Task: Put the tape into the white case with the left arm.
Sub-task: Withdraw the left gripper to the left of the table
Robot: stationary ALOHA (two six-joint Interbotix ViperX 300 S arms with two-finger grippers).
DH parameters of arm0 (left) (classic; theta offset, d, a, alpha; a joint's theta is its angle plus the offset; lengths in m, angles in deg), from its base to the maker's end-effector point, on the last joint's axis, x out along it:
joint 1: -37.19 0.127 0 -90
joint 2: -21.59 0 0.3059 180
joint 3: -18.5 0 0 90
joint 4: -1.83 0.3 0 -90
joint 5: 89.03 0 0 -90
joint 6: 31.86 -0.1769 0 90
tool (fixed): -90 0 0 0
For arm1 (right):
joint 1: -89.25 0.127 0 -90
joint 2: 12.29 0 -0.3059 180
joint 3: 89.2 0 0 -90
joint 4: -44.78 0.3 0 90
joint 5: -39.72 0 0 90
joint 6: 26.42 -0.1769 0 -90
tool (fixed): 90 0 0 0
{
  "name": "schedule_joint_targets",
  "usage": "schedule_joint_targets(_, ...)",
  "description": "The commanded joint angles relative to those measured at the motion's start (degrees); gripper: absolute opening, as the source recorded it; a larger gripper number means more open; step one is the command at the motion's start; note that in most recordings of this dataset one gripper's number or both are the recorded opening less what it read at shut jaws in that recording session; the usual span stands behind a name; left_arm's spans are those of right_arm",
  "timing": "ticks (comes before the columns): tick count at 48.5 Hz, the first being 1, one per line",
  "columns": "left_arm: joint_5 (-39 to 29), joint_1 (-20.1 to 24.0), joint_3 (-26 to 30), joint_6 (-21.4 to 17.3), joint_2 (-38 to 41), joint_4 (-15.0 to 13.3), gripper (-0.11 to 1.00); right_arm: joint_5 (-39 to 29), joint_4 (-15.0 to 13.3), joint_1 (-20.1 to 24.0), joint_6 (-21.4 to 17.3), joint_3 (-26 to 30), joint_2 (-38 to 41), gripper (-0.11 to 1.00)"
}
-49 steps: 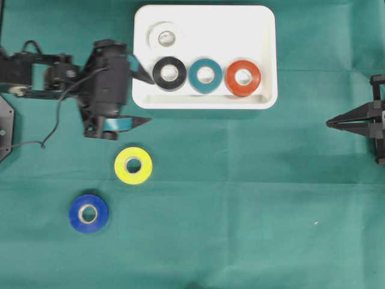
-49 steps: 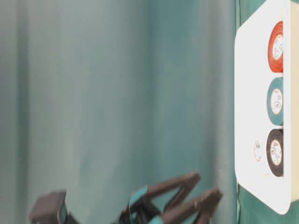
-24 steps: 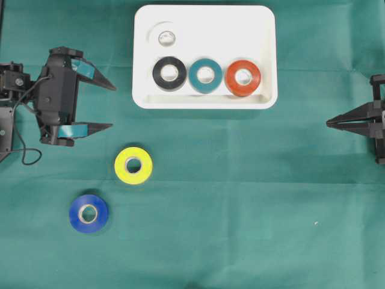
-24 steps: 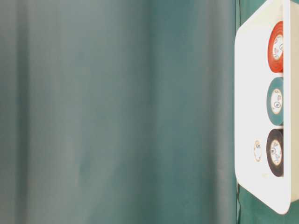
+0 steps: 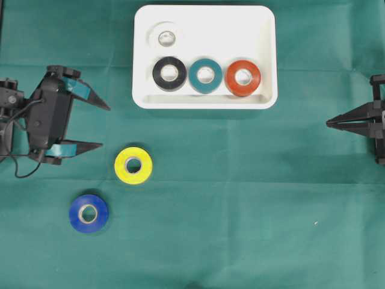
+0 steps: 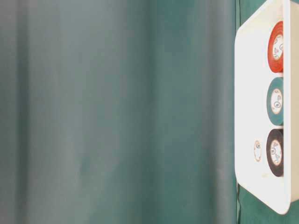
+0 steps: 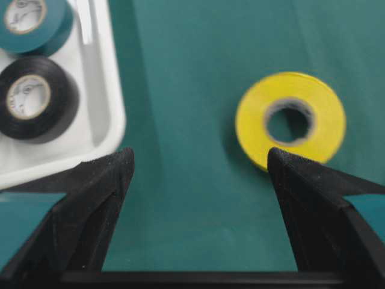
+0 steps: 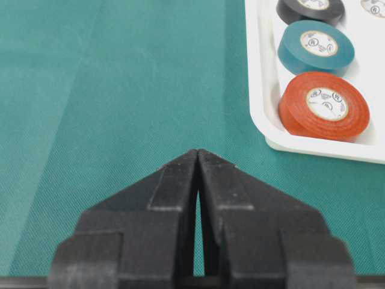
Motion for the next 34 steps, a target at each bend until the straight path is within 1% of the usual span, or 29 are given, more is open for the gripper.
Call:
schedule_joint_targets(1,-0.2,-1.3,-0.2,0.1,-2.2,-0.2,0.91,0.5,0.0,0.0,0.0,0.6,0.4,-0.09)
schedule_joint_targets(15,-0.4,-3.9,-3.9,0.2,-8.9,-0.3,0.90,0.5,0.0,-0.1,0.0,0.6,0.4,-0.09)
schedule_joint_targets(34,-0.2,-3.9,-4.7,0.2,-8.6,-0.4,0.90,0.5,0.0,0.0,0.0,0.7,0.4,-0.09)
